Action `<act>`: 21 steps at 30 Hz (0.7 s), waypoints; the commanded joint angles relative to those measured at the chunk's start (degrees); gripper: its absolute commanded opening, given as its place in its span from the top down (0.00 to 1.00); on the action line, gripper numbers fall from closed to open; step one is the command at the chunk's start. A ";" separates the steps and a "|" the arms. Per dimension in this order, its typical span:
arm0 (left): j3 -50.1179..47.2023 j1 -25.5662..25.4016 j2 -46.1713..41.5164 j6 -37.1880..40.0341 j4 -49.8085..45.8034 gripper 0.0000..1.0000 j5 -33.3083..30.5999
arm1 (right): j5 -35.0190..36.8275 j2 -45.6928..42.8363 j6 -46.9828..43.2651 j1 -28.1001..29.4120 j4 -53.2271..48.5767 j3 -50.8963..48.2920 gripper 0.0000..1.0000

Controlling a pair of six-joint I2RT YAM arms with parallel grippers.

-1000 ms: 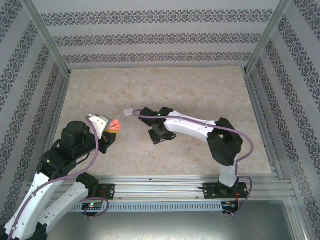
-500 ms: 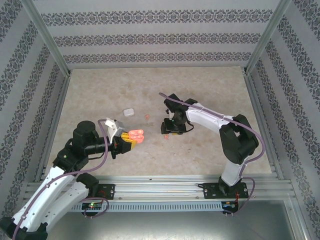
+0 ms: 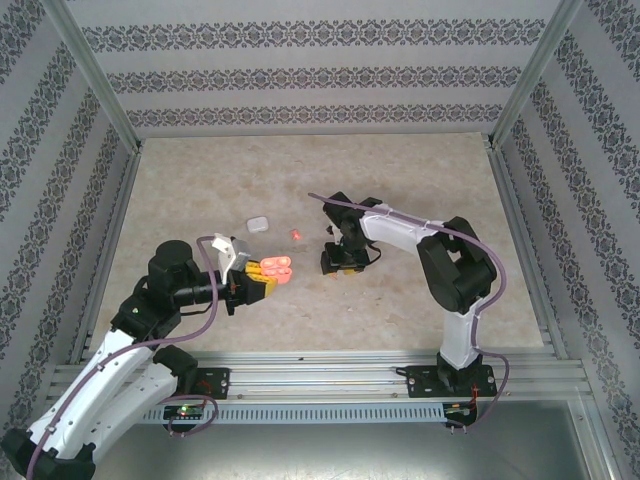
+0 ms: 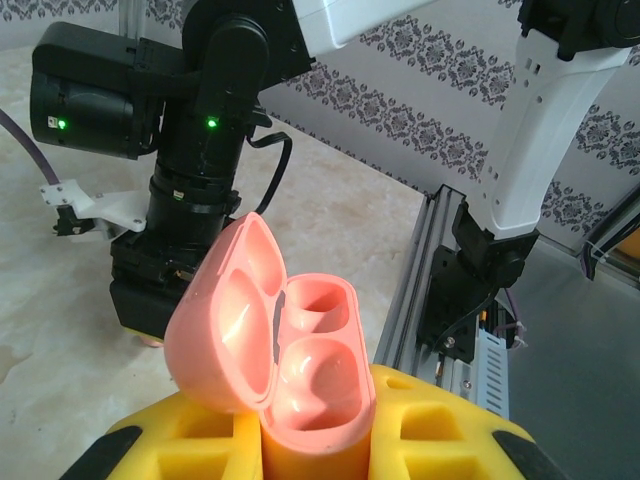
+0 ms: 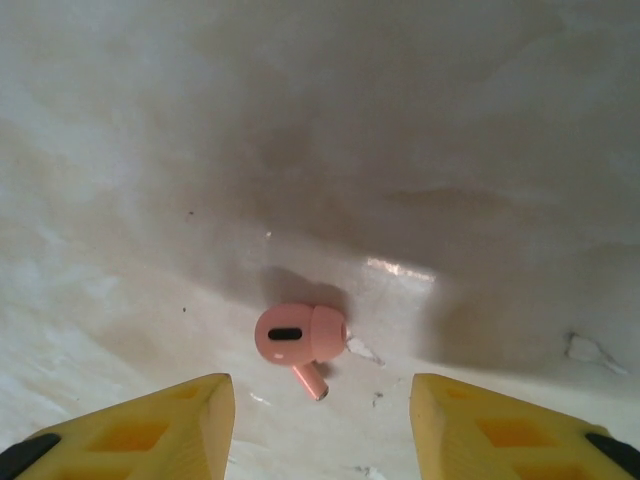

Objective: Insert the wireless bluetooth earbuds into the charging case

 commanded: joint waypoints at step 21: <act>-0.93 0.35 1.24 0.27 2.28 0.96 -0.83 | 2.75 6.94 -3.41 3.62 -3.74 5.93 0.61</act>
